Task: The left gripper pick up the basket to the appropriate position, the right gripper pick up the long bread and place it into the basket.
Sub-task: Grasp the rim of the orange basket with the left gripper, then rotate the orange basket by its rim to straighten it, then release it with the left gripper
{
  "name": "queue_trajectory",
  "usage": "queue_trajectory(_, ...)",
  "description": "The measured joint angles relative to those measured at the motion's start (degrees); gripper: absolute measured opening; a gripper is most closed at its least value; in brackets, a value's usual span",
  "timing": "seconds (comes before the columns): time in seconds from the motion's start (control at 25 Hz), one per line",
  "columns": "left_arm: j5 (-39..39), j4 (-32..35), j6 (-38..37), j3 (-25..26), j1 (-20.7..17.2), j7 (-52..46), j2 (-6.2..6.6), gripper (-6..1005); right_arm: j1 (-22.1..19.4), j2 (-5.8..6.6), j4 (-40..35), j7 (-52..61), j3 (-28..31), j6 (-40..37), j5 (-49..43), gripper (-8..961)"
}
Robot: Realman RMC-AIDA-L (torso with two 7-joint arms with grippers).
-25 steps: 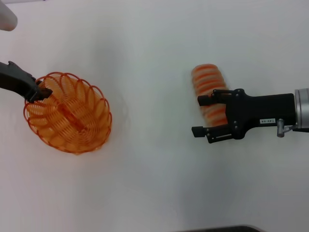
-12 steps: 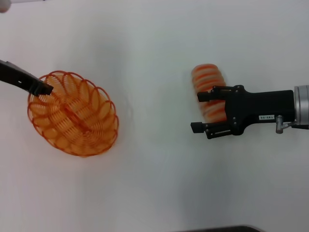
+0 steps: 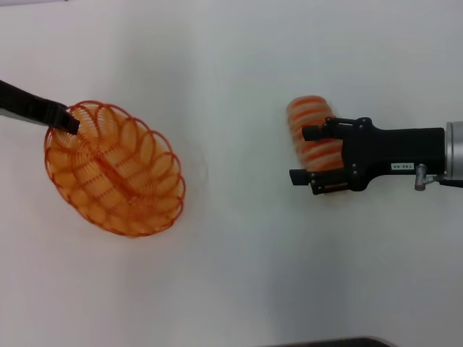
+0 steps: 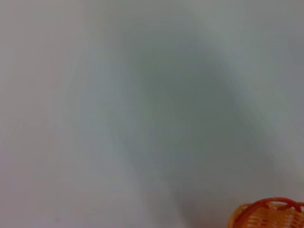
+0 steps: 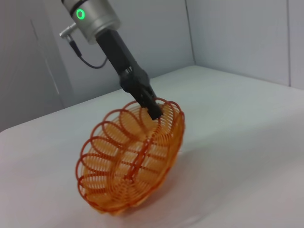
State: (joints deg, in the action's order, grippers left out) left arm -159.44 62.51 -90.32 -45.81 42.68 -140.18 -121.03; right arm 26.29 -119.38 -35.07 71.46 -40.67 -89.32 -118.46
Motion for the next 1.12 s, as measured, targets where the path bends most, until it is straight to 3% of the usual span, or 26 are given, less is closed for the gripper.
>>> queue_trajectory(0.4,3.4,0.4,-0.9,5.0,-0.1,-6.6,-0.70,90,-0.3,-0.15,0.6,0.4,1.0,1.2,4.7,925)
queue_trajectory(0.68,6.6,0.2,3.2,7.1,-3.1,-10.5,-2.92,89,-0.6,-0.15,3.9,0.5,3.1,6.2,8.8,924)
queue_trajectory(0.88,13.8,-0.8,7.2,6.3,-7.2,-13.0,-3.30,89,-0.7,-0.15,5.4,-0.1,4.6,8.9,10.0,924)
queue_trajectory(1.12,18.4,-1.4,12.1,1.7,-11.3,-16.0,-3.47,90,-0.7,-0.15,6.9,-2.8,5.0,10.1,12.7,923)
